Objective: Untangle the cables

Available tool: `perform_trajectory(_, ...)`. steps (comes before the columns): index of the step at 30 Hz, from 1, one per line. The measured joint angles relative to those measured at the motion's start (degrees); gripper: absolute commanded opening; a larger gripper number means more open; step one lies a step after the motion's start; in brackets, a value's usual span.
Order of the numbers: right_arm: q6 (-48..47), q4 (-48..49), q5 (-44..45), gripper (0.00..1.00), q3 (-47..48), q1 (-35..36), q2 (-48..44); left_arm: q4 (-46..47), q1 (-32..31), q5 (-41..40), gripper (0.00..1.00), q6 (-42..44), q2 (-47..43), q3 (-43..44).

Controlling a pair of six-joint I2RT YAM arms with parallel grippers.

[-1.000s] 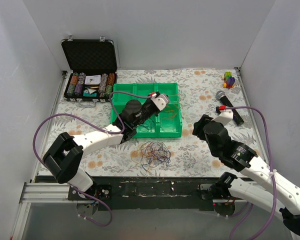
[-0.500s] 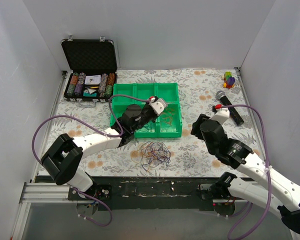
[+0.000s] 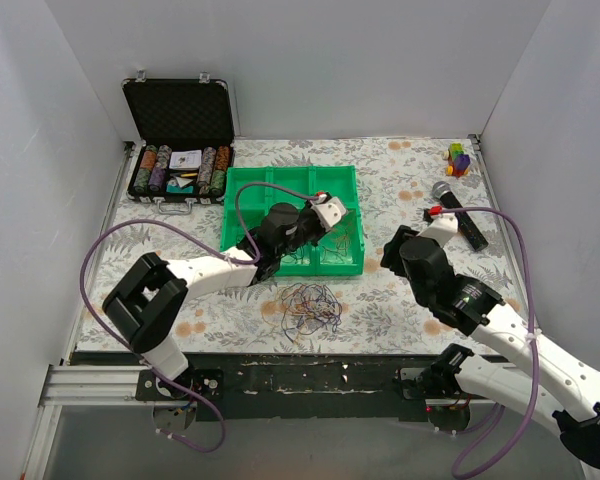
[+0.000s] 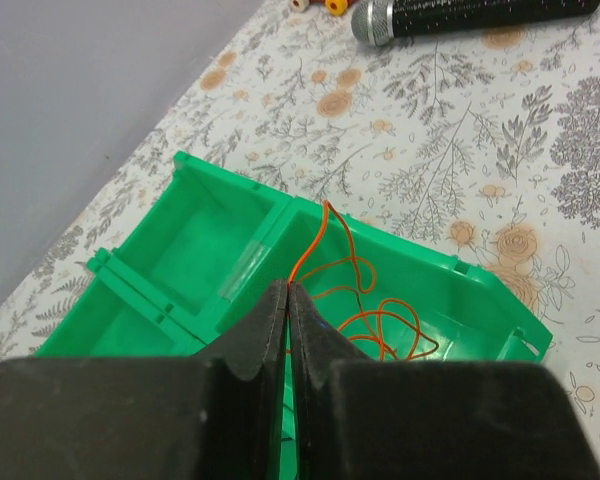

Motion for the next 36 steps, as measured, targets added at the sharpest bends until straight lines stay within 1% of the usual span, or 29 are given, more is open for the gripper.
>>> perform_trajectory(6, -0.1, 0.0, -0.1, 0.61, 0.0, -0.7, 0.0, -5.2, 0.0, 1.4, 0.00, -0.1, 4.7, 4.3)
perform_trajectory(12, -0.2, 0.0, -0.8, 0.61, 0.1, -1.6, 0.0, -9.2, -0.1, 1.2, 0.00, 0.6, 10.3, 9.6)
perform_trajectory(17, -0.4, 0.0, -1.5, 0.61, 0.2, -2.3, 0.3, -13.0, -0.5, -1.7, 0.00, 3.2, 15.9, 13.3)
perform_trajectory(22, -0.4, 0.0, -2.4, 0.61, 0.2, -2.8, 0.4, -16.8, -0.8, -5.3, 0.00, 5.1, 17.3, 13.3)
perform_trajectory(23, -0.4, 0.0, -2.5, 0.61, 0.2, -2.9, 0.4, -17.2, -0.9, -5.6, 0.02, 5.3, 17.3, 13.3)
perform_trajectory(24, -0.4, 0.1, -2.7, 0.61, 0.2, -3.0, 0.4, -17.5, -0.9, -5.8, 0.10, 5.5, 17.3, 13.3)
perform_trajectory(25, -0.4, 0.2, -2.8, 0.61, 0.2, -3.1, 0.4, -17.7, -0.9, -5.9, 0.21, 5.7, 17.3, 13.3)
perform_trajectory(27, -0.4, 0.4, -3.2, 0.61, 0.2, -3.2, 0.4, -18.3, -1.0, -6.0, 0.29, 6.1, 17.3, 13.3)
perform_trajectory(29, -0.4, 0.6, -3.6, 0.61, 0.2, -3.2, 0.4, -18.9, -1.1, -5.9, 0.40, 6.2, 17.2, 13.3)
perform_trajectory(36, -0.6, 1.3, -4.8, 0.61, 0.1, -3.2, 0.4, -23.4, -1.5, -3.1, 0.57, 6.4, 15.2, 14.8)
